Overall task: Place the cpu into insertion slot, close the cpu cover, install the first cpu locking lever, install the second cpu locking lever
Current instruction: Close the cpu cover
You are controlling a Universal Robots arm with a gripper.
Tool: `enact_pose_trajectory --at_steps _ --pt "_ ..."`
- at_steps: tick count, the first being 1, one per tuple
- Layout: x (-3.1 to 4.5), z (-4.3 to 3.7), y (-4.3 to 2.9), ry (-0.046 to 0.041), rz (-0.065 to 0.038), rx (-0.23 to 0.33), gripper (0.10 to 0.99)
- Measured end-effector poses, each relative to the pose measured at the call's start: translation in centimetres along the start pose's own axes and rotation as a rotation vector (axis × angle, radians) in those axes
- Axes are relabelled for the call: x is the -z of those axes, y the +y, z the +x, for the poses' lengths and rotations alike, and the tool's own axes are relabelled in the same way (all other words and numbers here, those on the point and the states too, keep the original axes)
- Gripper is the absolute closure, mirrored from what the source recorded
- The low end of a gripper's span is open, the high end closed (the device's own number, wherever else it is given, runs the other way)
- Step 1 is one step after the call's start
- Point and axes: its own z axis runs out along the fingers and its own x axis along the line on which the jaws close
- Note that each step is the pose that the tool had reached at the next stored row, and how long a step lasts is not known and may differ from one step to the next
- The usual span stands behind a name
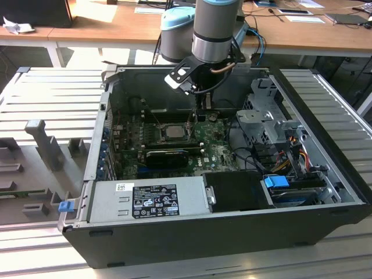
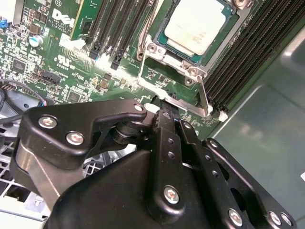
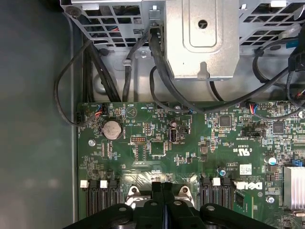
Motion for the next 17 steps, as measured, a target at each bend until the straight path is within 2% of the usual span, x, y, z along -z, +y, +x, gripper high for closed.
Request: enact_pose_trajectory --at_steps 17 --pt "0.01 -0.01 -0.72 0.0 0.0 0.0 0.98"
